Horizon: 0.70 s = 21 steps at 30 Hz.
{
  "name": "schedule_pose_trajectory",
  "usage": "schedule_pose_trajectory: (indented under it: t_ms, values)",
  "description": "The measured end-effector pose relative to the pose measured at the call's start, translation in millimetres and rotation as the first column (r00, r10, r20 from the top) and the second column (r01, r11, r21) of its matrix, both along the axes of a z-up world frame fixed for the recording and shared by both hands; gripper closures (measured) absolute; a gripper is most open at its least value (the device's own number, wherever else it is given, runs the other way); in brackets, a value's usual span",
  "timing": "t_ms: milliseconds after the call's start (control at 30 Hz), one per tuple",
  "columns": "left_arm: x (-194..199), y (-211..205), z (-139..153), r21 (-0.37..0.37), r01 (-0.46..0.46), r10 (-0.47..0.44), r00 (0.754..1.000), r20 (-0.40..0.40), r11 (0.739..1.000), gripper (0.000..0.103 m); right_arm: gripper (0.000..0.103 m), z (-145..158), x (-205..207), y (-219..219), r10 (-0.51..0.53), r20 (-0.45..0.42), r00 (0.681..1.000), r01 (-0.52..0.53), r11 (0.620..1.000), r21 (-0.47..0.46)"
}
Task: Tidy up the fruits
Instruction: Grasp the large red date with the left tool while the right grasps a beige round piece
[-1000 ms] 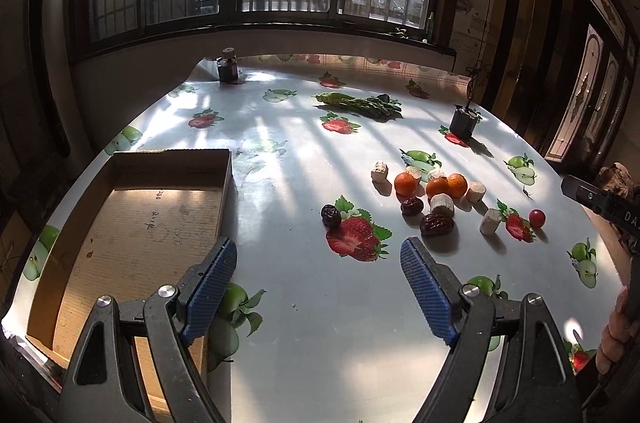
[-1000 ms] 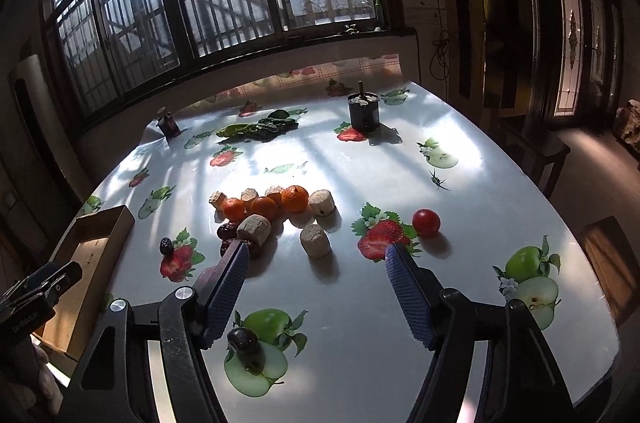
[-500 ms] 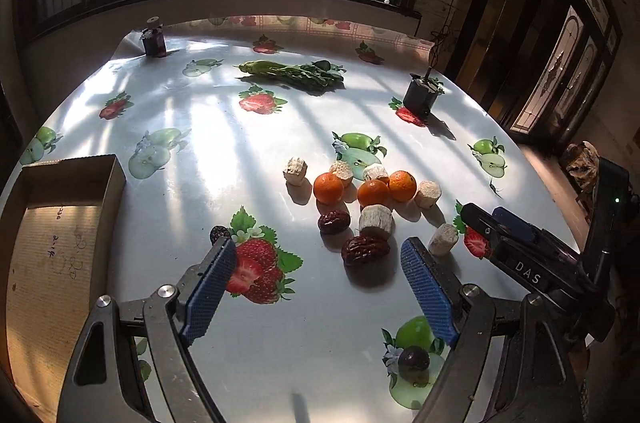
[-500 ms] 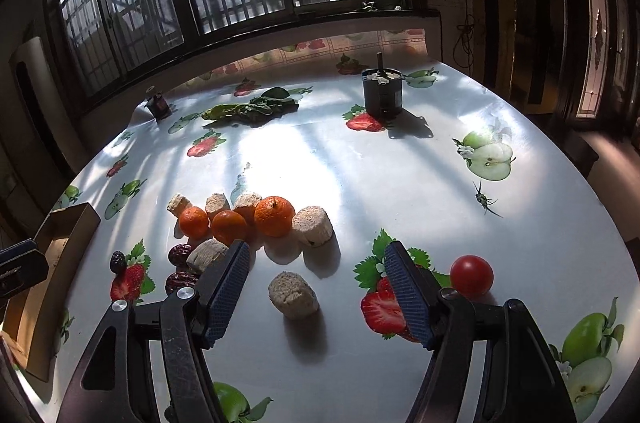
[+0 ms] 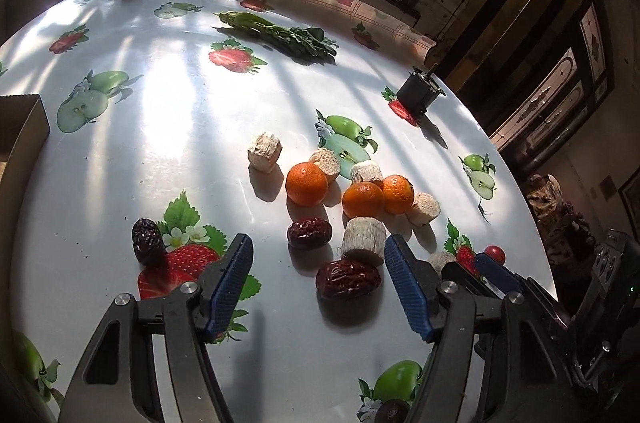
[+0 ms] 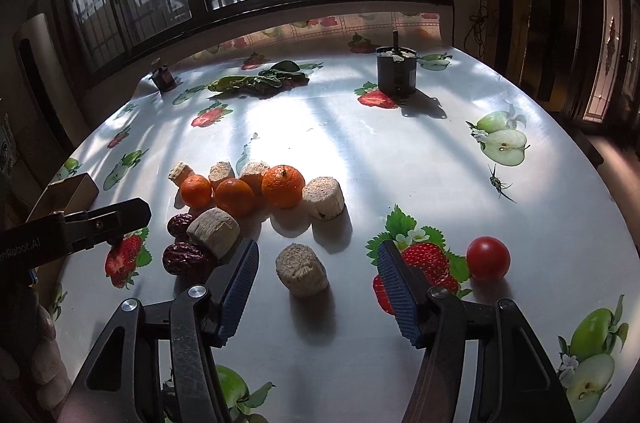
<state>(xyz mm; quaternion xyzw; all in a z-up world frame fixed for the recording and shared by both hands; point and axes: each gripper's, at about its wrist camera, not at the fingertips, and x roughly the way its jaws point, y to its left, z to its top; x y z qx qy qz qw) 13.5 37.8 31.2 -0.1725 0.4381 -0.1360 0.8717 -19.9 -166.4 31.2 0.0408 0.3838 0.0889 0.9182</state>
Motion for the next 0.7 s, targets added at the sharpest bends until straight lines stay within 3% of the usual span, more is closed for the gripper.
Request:
schedule_pose_trajectory:
  t_ms: [167, 233, 267, 633, 667, 700]
  values:
    - [4, -11, -16, 0.005, 0.048, -0.048, 0.998, -0.041, 0.999, 0.035, 0.041, -9, 5, 12, 0.019, -0.030, 0.999, -0.020, 0.998, -0.053]
    - [4, -16, -17, 0.016, 0.057, -0.057, 0.998, -0.036, 0.998, 0.035, 0.068, -14, 7, 14, 0.028, -0.056, 0.998, -0.031, 0.998, -0.060]
    - [4, -18, -17, 0.027, 0.062, -0.061, 0.998, -0.030, 0.998, 0.035, 0.072, -15, 7, 13, 0.025, -0.056, 0.998, -0.029, 0.998, -0.061]
    - [-1, -46, -22, 0.140, 0.131, -0.134, 0.991, 0.015, 0.982, 0.038, 0.072, -14, 4, 7, -0.003, -0.063, 0.998, 0.000, 0.999, -0.054]
    - [-2, -48, -22, 0.152, 0.137, -0.142, 0.990, 0.021, 0.979, 0.043, 0.072, -14, 4, 7, -0.004, -0.062, 0.998, 0.000, 0.999, -0.055]
    - [-3, -50, -23, 0.166, 0.146, -0.153, 0.988, 0.026, 0.975, 0.055, 0.072, -14, 4, 7, -0.004, -0.063, 0.998, 0.000, 0.999, -0.054]
